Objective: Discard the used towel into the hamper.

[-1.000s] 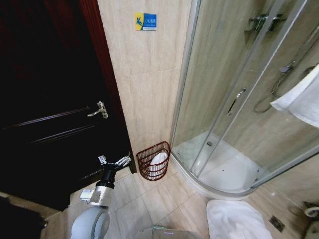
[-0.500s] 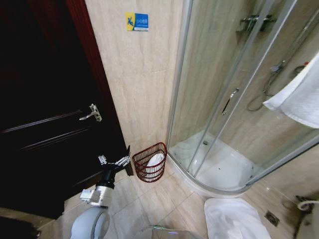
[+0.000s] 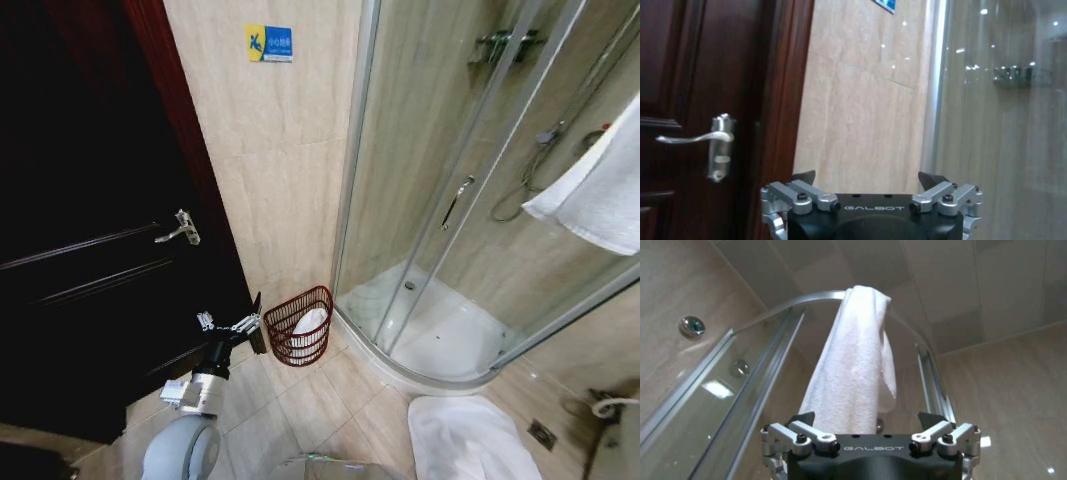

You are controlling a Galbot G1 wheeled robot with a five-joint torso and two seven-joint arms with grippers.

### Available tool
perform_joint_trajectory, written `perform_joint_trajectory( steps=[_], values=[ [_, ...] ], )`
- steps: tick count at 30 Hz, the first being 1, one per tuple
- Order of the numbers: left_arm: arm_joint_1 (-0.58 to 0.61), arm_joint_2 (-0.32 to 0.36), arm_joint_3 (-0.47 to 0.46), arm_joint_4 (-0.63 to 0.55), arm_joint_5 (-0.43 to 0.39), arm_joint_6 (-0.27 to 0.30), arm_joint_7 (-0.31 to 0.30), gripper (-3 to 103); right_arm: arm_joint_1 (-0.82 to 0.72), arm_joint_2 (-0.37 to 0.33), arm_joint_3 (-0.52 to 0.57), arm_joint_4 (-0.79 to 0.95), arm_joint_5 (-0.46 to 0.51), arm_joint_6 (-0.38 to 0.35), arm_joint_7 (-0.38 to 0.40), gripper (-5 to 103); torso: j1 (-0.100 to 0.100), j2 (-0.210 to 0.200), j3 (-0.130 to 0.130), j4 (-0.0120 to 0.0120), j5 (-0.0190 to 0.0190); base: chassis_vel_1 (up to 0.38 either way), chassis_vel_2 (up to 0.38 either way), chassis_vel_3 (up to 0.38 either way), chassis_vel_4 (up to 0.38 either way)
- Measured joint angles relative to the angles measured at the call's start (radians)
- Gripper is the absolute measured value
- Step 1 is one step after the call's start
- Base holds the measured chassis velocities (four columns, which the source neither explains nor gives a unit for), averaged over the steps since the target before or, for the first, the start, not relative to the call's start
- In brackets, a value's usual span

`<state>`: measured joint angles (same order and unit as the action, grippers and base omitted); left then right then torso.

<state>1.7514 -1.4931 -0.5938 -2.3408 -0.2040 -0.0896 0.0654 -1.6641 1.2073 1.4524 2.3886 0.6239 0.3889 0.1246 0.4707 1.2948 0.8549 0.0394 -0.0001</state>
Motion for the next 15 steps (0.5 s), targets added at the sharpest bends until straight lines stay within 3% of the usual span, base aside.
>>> perform_joint_trajectory(
  steps=[15],
  values=[
    [0.0, 0.0, 0.0, 0.0, 0.0, 0.0, 0.0, 100, 0.001, 0.001, 0.007, 0.005, 0.017, -0.004, -0.014, 100, 0.0, 0.0, 0.0, 0.0, 0.0001, -0.03, 0.013, 0.009, -0.032]
  ],
)
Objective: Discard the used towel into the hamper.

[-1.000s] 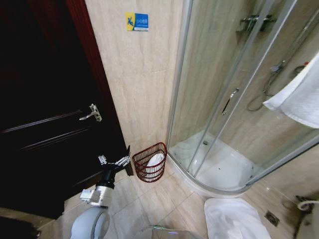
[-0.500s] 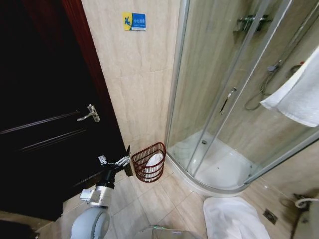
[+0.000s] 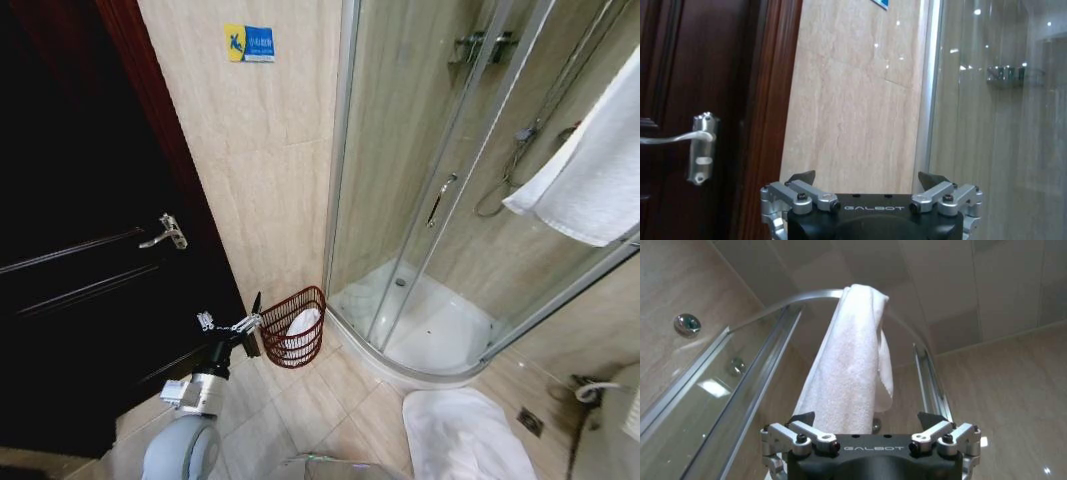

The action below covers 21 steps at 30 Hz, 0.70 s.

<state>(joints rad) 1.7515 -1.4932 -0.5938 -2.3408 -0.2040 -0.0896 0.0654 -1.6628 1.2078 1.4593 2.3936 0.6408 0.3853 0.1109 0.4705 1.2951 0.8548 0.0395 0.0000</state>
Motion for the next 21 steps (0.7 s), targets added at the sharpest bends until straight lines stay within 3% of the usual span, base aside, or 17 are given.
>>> perform_joint_trajectory(
  steps=[11, 15, 16, 19, 21],
  values=[
    [0.0, 0.0, 0.0, 0.0, 0.0, 0.0, 0.0, 100, 0.019, -0.042, 0.003, 0.02, 0.062, 0.021, -0.055, 100, 0.002, -0.001, 0.001, 0.0007, 0.0, -0.146, 0.161, 0.152, -0.145],
    [0.0, 0.0, 0.0, 0.0, 0.0, 0.0, 0.0, 100, 0.098, -0.154, 0.074, -0.018, 0.117, -0.047, -0.053, 100, 0.001, 0.0, 0.0, -0.0004, -0.0003, -0.037, 0.052, 0.012, 0.001],
    [0.0, 0.0, 0.0, 0.0, 0.0, 0.0, 0.0, 100, 0.098, -0.154, 0.074, -0.018, 0.117, -0.047, -0.053, 100, 0.001, 0.0, 0.0, -0.0004, -0.0003, -0.01, 0.009, -0.057, -0.014],
    [0.0, 0.0, 0.0, 0.0, 0.0, 0.0, 0.0, 100, 0.159, -0.274, 0.126, -0.065, 0.176, -0.099, -0.047, 100, 0.0, 0.0, 0.0, 0.0004, 0.0, 0.074, -0.017, -0.045, 0.015],
    [0.0, 0.0, 0.0, 0.0, 0.0, 0.0, 0.0, 100, 0.176, -0.314, 0.137, -0.078, 0.199, -0.117, -0.045, 100, 0.0, 0.0, 0.0, 0.0002, -0.0003, 0.063, -0.034, -0.037, 0.038]
  ],
)
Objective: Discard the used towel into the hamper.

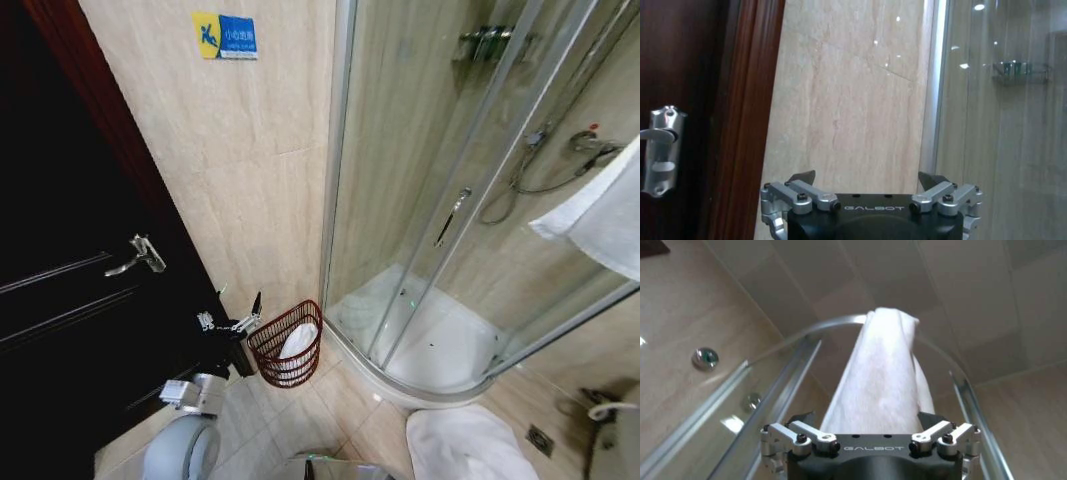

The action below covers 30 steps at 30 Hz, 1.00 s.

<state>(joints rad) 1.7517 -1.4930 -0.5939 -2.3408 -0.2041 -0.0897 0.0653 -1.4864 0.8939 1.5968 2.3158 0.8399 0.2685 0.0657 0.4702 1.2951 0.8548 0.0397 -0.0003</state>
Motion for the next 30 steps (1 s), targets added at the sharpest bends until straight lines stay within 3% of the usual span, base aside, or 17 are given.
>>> perform_joint_trajectory(
  steps=[6, 9, 18, 24, 30],
  values=[
    [0.0, 0.0, 0.0, 0.0, 0.0, 0.0, 0.0, 100, 0.078, -0.124, 0.005, -0.066, 0.037, -0.059, 0.013, 100, 0.0, 0.0, 0.0, -0.0003, 0.0001, 0.0, 0.0, 0.0, 0.0],
    [0.0, 0.0, 0.0, 0.0, 0.0, 0.0, 0.0, 100, 0.188, -0.202, -0.045, -0.145, 0.035, -0.09, 0.021, 100, 0.001, 0.0, 0.0, 0.0, 0.0003, 0.0, 0.0, 0.0, 0.0],
    [0.0, 0.0, 0.0, 0.0, 0.0, 0.0, 0.0, 100, 0.429, -0.281, -0.179, -0.267, 0.013, -0.128, 0.019, 100, 0.001, 0.0, 0.0, -0.0003, 0.0009, 0.0, 0.0, 0.0, 0.0],
    [0.0, 0.0, 0.0, 0.0, 0.0, 0.0, 0.0, 100, 0.696, -0.356, -0.376, -0.359, -0.031, -0.159, 0.033, 100, 0.001, 0.0, 0.0, 0.0003, 0.0002, 0.0, 0.0, 0.0, 0.0],
    [0.0, 0.0, 0.0, 0.0, 0.0, 0.0, 0.0, 100, 0.827, -0.405, -0.452, -0.426, -0.054, -0.214, 0.05, 100, 0.001, 0.0, 0.0, -0.0003, 0.0001, 0.0, 0.0, 0.0, 0.0]
  ],
)
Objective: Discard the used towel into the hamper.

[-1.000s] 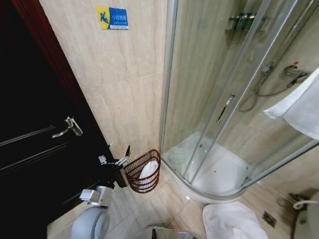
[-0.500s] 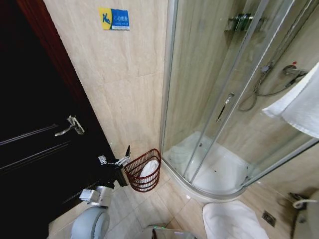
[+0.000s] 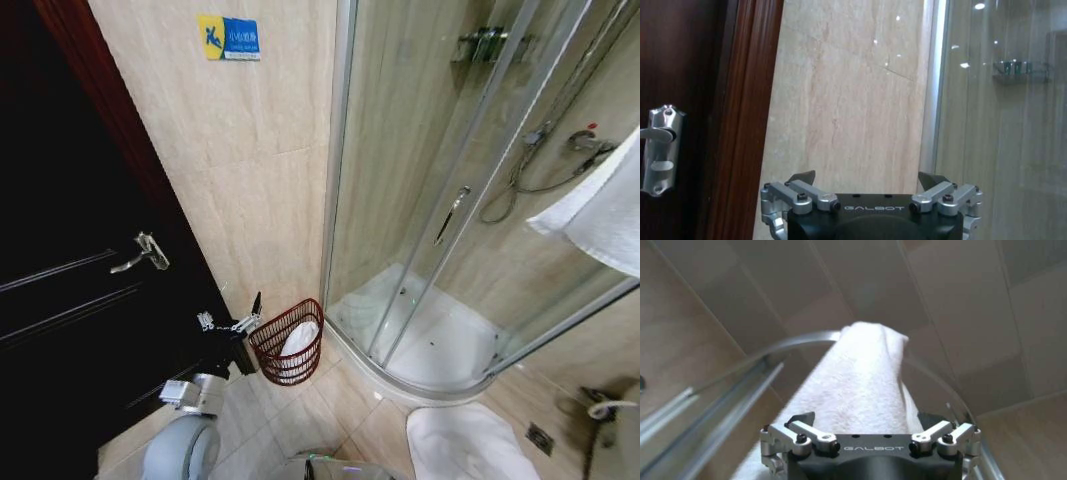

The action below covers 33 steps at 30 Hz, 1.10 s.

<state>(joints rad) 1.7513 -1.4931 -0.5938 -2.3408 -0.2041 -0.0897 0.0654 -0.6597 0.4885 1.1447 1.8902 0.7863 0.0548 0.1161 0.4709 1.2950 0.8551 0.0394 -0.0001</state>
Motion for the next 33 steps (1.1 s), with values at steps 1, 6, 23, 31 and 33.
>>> perform_joint_trajectory(
  steps=[1, 6, 23, 31, 33],
  values=[
    [0.0, 0.0, 0.0, 0.0, 0.0, 0.0, 0.0, 100, 0.01, -0.009, -0.008, -0.008, 0.005, -0.012, -0.001, 100, 0.0, 0.0, 0.0, 0.0, 0.0001, 0.0, 0.0, 0.0, 0.0],
    [0.0, 0.0, 0.0, 0.0, 0.0, 0.0, 0.0, 100, -0.013, -0.018, -0.001, 0.01, 0.097, -0.064, -0.002, 100, 0.0, 0.0, 0.0, 0.0, 0.0001, 0.0, 0.0, 0.0, 0.0],
    [0.0, 0.0, 0.0, 0.0, 0.0, 0.0, 0.0, 100, -0.094, 0.196, -0.038, 0.027, -0.046, 0.01, -0.081, 100, 0.0, 0.0, 0.0, 0.0009, -0.0002, 0.0, 0.0, 0.0, 0.0],
    [0.0, 0.0, 0.0, 0.0, 0.0, 0.0, 0.0, 100, -0.282, 0.376, -0.022, 0.077, -0.105, 0.119, -0.127, 100, 0.0, 0.0, 0.0, -0.0002, 0.0006, 0.0, 0.0, 0.0, 0.0],
    [0.0, 0.0, 0.0, 0.0, 0.0, 0.0, 0.0, 100, -0.347, 0.429, -0.017, 0.091, -0.126, 0.157, -0.133, 100, 0.0, 0.0, 0.0, 0.0003, 0.0, 0.0, 0.0, 0.0, 0.0]
  ],
)
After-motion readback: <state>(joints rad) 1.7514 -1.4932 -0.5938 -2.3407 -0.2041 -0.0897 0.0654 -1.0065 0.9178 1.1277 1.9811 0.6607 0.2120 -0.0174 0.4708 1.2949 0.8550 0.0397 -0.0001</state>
